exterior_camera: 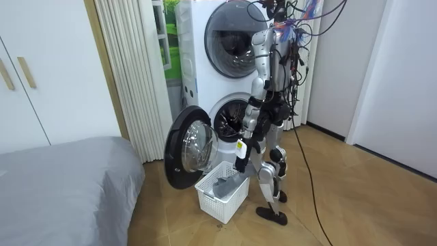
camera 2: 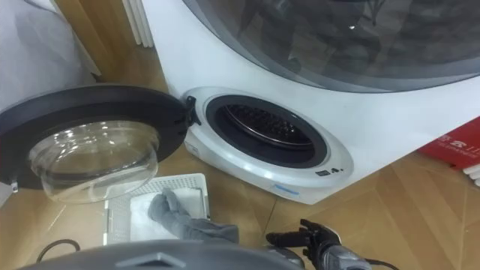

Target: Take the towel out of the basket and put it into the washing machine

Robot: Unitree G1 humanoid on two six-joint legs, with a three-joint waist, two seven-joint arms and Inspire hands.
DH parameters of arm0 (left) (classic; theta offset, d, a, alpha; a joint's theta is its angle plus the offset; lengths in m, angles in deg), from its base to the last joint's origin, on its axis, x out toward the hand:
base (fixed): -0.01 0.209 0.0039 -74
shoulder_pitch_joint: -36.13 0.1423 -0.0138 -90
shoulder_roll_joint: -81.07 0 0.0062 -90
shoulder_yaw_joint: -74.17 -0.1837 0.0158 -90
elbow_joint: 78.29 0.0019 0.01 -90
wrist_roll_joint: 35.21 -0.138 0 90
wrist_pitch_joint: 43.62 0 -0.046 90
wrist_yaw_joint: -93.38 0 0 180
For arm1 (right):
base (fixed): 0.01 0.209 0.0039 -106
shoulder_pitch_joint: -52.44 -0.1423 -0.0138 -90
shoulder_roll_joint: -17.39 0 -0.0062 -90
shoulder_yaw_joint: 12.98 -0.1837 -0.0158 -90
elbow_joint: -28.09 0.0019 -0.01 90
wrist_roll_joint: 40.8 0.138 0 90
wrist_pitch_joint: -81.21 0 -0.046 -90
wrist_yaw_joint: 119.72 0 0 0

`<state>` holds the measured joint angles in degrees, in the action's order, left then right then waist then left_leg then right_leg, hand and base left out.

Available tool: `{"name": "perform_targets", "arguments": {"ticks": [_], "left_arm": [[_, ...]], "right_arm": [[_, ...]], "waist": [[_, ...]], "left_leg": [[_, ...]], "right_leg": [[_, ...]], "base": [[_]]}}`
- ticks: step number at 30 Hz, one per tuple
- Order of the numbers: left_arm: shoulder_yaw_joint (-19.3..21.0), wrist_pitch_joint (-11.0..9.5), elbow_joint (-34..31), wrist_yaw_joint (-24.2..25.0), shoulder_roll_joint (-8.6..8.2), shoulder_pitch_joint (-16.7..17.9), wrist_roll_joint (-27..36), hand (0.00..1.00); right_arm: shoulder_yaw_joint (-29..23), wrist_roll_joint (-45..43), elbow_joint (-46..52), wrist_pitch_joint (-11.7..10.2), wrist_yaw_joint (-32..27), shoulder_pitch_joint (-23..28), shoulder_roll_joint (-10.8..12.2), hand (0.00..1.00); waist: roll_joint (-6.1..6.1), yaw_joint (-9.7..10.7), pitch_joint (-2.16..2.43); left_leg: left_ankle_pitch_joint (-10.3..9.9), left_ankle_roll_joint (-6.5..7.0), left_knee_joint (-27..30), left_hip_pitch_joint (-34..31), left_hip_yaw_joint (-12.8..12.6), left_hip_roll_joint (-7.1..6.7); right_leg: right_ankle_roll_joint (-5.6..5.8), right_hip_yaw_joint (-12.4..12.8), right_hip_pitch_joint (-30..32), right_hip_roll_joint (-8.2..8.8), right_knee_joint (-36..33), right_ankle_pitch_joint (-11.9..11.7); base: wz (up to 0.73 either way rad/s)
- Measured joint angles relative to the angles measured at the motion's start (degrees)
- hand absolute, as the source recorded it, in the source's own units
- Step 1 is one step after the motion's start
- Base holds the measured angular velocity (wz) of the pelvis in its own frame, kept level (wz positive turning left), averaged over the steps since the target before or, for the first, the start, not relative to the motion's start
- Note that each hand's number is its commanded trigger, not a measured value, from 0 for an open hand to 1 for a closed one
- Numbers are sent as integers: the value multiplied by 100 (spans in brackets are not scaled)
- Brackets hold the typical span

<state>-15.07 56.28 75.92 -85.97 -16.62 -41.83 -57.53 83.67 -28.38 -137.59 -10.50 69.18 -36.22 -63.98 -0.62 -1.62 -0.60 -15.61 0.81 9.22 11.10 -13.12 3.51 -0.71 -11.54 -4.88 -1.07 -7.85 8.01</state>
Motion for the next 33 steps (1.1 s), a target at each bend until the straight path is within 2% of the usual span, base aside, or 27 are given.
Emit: {"name": "perform_targets", "arguments": {"ticks": [8, 16, 19, 22, 28, 29, 31, 32, 33], "left_arm": [[-4, -81, -10, -42, -8, -25, -123, 0], [-106, -249, -10, -383, -8, -253, -484, 0], [-101, -291, -15, -499, 4, -479, -669, 0], [-119, -466, -25, -741, 14, -769, -649, 0], [-325, -1059, 151, -1018, -21, -1487, -541, 0], [-345, -1163, 266, -1019, -48, -1627, -542, 0], [-439, -1283, 417, -1029, -76, -1860, -545, 0], [-561, -1295, 463, -1040, -96, -1986, -597, 0], [-589, -1298, 474, -1044, -123, -2024, -598, 0]], "right_arm": [[6, 1, 22, -25, 2, -16, -5, 0], [128, 23, 38, -139, 6, -110, -16, 0], [171, -72, -65, -138, 37, -254, -19, 0], [347, -143, -65, -144, 54, -396, -38, 0], [502, -206, -243, -166, 47, -812, -49, 0], [503, -230, -270, -200, 49, -907, -44, 0], [507, -270, -286, -209, 31, -1049, -4, 0], [512, -368, -296, -210, -11, -1162, 25, 0], [518, -403, -297, -210, -23, -1217, 30, 0]], "waist": [[31, 15, 3], [28, 116, 17], [12, 139, 28], [3, 147, 33], [91, 166, -33], [93, 184, -63], [73, 205, -94], [48, 260, -125], [38, 276, -132]], "left_leg": [[0, 0, 19, -7, 9, -1], [0, 1, 51, -355, 128, -23], [1, 3, 179, -645, 140, -29], [3, 4, 234, -840, 140, -23], [14, 24, 352, -1265, 89, -32], [16, 26, 427, -1423, 69, -38], [16, 27, 545, -1724, 57, -52], [16, 27, 696, -1963, 55, -61], [15, 27, 768, -2079, 56, -65]], "right_leg": [[0, -2, 14, 9, -28, 0], [-1, -138, 324, 67, -104, 0], [-11, -151, 606, 105, -225, -7], [-27, -123, 829, 112, -324, -17], [-47, -71, 1398, 162, -618, -29], [-47, -61, 1591, 190, -736, -29], [-48, -4, 1932, 217, -894, -30], [-61, 34, 2149, 243, -975, -37], [-62, 49, 2261, 259, -1028, -38]], "base": [[1], [9], [1], [-6], [-9], [-9], [-12], [-11], [-13]]}}
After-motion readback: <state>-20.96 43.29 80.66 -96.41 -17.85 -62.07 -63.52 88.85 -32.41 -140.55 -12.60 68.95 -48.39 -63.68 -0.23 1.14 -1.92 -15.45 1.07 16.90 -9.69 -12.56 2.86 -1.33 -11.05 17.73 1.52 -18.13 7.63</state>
